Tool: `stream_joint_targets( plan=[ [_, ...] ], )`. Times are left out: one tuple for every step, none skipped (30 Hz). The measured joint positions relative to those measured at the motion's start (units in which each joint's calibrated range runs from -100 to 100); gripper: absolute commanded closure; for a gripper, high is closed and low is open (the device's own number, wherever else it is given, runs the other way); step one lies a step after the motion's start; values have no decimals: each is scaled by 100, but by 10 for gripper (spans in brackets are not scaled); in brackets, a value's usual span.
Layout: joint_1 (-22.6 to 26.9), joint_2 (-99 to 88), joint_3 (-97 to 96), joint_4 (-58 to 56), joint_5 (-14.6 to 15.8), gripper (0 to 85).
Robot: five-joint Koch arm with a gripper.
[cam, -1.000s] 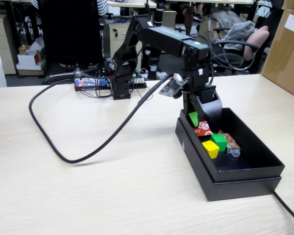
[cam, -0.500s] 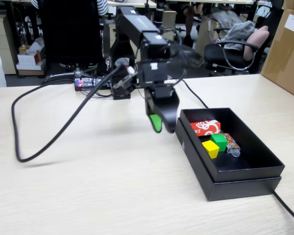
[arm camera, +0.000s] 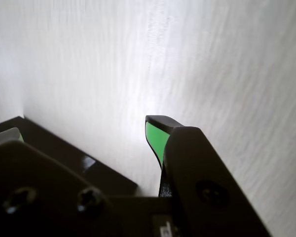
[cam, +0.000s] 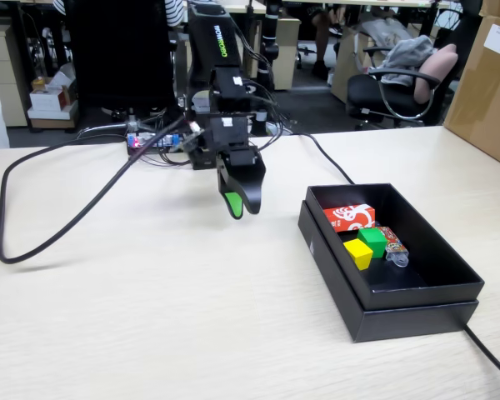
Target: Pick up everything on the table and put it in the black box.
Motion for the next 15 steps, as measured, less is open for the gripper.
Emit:
stream_joint_targets(
  plan=[
    [-5, -329, -210, 25, -10, 379],
    [-5, -646, -438, 49, -10, 379],
    [-15, -963, -749, 156, -15, 379],
    [-24, -1279, -1096, 345, -10, 379],
    [-34, -1545, -1525, 617, -15, 379],
    [-49, -1799, -1909, 913, -10, 379],
    [-63, -2014, -2256, 1217, -10, 379],
    [-73, -2191, -2511, 1497, -10, 378],
    [-78, -2369, -2685, 1702, -10, 378],
    [-83, -2533, -2795, 1834, -10, 378],
    [-78, -2698, -2886, 1908, -10, 378],
    [-68, -2787, -2995, 1949, -10, 376],
    [-68, -2863, -3187, 1974, -10, 375],
    [-68, -2863, -3260, 1982, -10, 370],
    [-68, -2875, -3342, 1990, -10, 370]
  ],
)
